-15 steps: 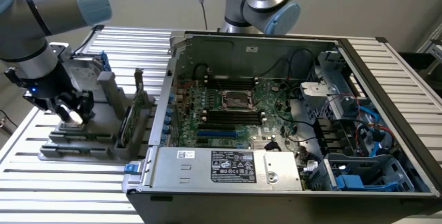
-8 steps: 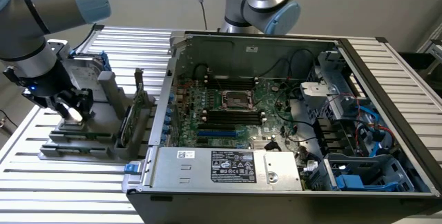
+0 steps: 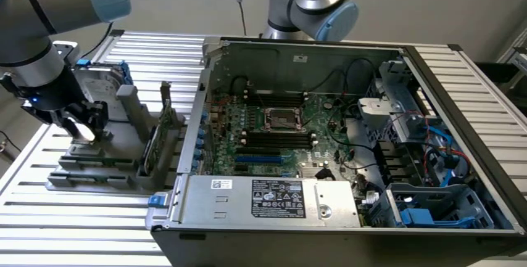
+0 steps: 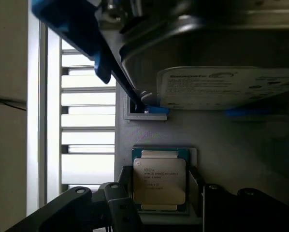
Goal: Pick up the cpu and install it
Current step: 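Pick up the cpu and move it towards the insertion slot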
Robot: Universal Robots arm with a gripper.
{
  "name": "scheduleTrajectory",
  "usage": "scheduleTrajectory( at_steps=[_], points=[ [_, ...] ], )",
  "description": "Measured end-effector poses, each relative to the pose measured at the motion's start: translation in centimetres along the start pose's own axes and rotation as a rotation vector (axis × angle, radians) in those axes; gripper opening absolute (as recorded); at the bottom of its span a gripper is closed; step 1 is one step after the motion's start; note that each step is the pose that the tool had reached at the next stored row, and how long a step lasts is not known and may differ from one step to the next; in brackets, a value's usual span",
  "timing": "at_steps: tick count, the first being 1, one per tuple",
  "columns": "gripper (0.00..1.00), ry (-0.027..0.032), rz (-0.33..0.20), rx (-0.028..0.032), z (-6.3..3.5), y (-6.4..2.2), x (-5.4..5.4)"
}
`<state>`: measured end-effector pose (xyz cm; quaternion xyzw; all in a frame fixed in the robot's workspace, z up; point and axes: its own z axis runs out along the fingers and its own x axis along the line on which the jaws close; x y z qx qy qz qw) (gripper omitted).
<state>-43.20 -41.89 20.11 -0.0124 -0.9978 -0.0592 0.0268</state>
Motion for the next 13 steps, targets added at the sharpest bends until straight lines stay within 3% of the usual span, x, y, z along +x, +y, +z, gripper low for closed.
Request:
scheduleTrajectory(
  at_steps=[7, 13],
  points=[
    [0.55, 0.0004, 0.000, 0.0014, -2.43, 0.28, 0.1],
    [0.55, 0.0000, 0.001, 0.0134, -3.75, 0.44, 0.2]
  ],
)
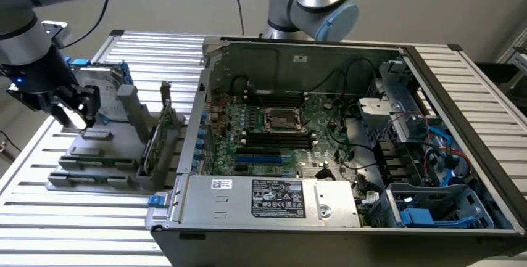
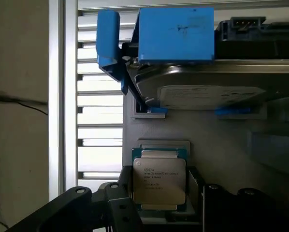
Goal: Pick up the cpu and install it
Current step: 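Pick up the cpu and move it towards the insertion slot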
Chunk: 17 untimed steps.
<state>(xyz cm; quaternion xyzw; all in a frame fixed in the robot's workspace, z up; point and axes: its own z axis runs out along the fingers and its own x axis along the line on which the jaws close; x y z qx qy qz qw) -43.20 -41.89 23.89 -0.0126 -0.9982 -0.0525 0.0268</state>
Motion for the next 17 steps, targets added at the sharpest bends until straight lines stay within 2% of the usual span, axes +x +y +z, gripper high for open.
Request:
scheduleTrajectory(
  at_steps=[9, 17],
  points=[
    [0.55, -0.0005, 0.001, 0.0208, -2.06, 0.22, 0.1],
    [0.55, -0.0010, 0.004, 0.0299, -5.57, 0.65, 0.1]
  ],
)
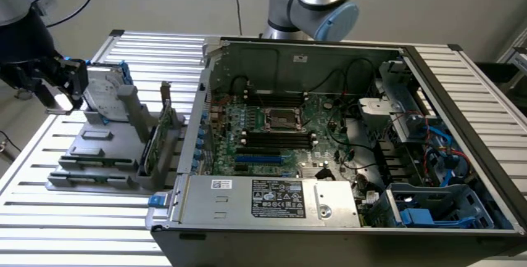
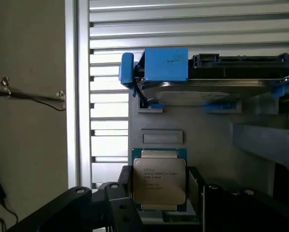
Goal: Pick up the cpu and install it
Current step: 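Pick up the cpu and move it towards the insertion slot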
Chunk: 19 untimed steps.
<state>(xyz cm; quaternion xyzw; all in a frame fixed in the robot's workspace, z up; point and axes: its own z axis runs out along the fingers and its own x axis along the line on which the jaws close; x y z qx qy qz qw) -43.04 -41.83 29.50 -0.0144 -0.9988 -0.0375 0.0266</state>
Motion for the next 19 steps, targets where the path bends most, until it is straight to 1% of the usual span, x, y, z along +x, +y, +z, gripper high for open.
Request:
scheduleTrajectory(
  at_steps=[4, 6, 7, 10, 14, 16, 19],
  points=[
    [0.55, -0.0003, 0.001, 0.0077, -1.67, 0.13, -0.2],
    [0.55, -0.0006, 0.001, 0.0116, -2.53, 0.20, -0.4],
    [0.55, -0.0007, 0.001, 0.0132, -2.96, 0.25, -0.7],
    [0.55, -0.0006, 0.002, 0.0157, -4.35, 0.39, -2.0],
    [0.55, -0.0001, 0.002, 0.0163, -5.94, 0.56, -3.8],
    [0.55, 0.0005, 0.002, 0.0164, -6.50, 0.62, -4.7],
    [0.55, 0.0014, 0.002, 0.0164, -7.06, 0.71, -6.0]
  ],
)
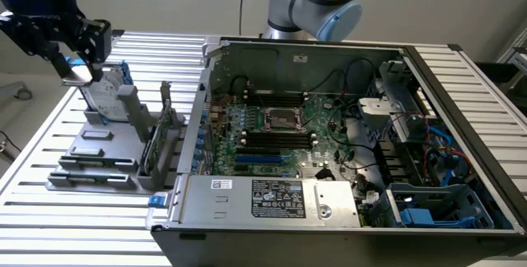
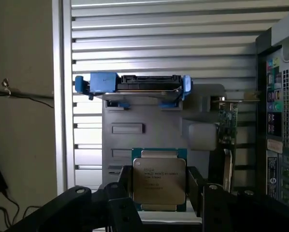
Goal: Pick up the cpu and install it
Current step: 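Pick up the cpu and move it towards the insertion slot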
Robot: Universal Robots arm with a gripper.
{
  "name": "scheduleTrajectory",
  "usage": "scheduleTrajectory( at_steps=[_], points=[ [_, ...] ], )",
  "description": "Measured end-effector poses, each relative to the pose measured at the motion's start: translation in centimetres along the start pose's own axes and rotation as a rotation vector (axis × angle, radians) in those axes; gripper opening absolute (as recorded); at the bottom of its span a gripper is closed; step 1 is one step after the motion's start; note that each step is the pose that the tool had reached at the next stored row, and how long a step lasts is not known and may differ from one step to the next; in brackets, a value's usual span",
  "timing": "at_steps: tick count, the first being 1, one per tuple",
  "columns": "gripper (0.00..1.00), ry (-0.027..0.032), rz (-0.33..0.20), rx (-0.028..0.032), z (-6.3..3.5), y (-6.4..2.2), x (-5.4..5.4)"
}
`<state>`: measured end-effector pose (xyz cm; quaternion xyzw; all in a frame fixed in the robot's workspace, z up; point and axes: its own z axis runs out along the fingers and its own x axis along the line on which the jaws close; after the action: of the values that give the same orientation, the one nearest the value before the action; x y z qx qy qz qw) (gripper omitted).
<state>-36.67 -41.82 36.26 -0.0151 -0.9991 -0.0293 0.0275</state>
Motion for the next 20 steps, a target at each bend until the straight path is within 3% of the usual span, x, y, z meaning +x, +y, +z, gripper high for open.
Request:
scheduleTrajectory(
  at_steps=[20],
  points=[
    [0.55, 0.0079, 0.000, 0.0001, -1.87, 0.36, -9.0]
  ],
)
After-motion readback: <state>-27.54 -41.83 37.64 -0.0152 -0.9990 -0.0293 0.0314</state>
